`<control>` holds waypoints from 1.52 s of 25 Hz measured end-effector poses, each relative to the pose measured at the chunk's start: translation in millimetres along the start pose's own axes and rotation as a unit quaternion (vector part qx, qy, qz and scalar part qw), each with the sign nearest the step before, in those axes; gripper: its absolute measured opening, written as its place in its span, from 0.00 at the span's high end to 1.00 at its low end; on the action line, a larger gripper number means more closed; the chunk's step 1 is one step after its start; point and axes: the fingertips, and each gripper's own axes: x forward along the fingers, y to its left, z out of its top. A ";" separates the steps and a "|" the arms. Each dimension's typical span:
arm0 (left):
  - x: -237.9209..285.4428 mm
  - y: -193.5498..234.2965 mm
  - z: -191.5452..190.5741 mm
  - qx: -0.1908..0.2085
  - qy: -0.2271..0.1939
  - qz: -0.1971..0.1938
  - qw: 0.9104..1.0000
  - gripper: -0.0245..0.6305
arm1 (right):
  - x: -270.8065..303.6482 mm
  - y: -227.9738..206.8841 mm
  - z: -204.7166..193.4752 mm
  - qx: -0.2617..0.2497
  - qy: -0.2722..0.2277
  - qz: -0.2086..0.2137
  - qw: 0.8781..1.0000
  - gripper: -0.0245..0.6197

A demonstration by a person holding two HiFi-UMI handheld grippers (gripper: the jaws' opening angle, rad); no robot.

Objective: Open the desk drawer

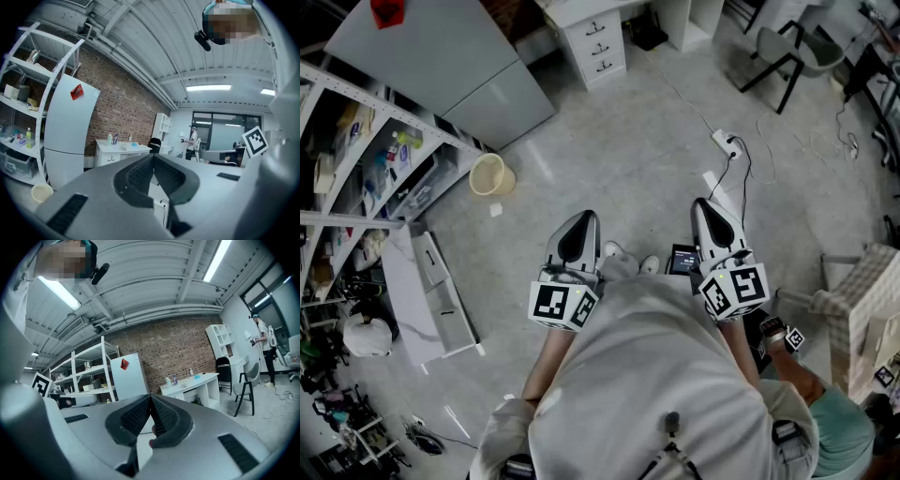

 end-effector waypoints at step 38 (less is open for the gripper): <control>111.4 57.1 10.4 -0.005 -0.019 -0.004 1.000 0.95 | 82.3 -70.3 40.4 -0.008 -0.034 -0.034 0.999 0.92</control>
